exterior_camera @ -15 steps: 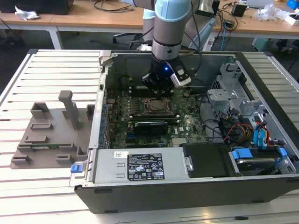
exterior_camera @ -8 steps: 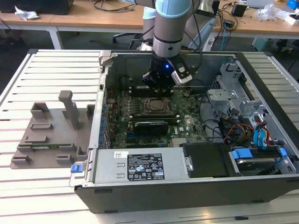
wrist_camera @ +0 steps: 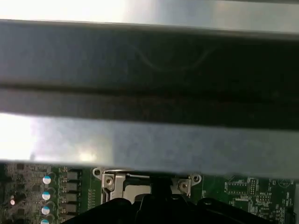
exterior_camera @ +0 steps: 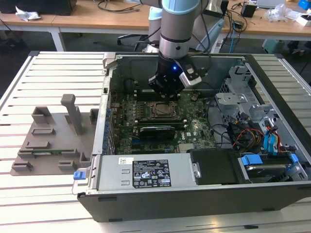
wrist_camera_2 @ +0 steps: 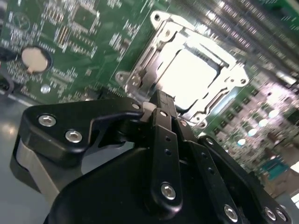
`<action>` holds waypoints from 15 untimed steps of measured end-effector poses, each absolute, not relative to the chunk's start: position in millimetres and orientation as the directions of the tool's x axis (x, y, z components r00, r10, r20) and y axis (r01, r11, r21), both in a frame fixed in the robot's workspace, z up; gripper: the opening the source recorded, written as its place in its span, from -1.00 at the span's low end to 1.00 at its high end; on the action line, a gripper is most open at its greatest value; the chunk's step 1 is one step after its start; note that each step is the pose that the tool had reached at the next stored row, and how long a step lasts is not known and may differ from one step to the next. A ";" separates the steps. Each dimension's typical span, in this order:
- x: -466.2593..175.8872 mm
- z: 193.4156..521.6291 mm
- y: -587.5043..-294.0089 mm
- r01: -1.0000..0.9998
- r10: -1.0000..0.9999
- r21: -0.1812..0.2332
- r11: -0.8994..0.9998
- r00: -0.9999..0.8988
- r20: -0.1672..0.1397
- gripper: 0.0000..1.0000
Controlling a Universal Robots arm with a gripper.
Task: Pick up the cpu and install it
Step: 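Install the first cpu locking lever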
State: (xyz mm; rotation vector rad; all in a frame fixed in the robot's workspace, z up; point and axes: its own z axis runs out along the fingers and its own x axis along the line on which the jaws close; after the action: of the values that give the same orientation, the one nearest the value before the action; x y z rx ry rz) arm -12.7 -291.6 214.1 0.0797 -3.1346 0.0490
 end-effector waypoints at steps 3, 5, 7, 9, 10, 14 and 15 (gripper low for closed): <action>-12.8 214.1 -298.6 -0.051 -0.050 -0.039 0.998 -0.999 0.007 -0.78; -12.7 214.1 -305.2 -0.051 -0.050 -0.039 0.998 -0.999 0.007 -0.78; -12.7 214.2 -313.0 -0.051 -0.051 -0.039 0.998 -0.999 0.007 -0.78; -12.8 217.6 -313.7 -0.051 -0.050 -0.040 0.998 -0.999 0.007 -0.78; -12.8 219.3 -313.7 -0.051 -0.050 -0.039 0.998 -0.999 0.007 -0.78; -12.7 223.8 -313.7 -0.051 -0.050 -0.039 0.998 -0.999 0.007 -0.78; -12.7 224.8 -313.7 -0.051 -0.051 -0.040 0.998 -0.999 0.007 -0.78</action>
State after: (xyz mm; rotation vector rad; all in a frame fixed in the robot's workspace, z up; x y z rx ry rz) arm -12.7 -313.7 224.8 0.0794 -3.1342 0.0622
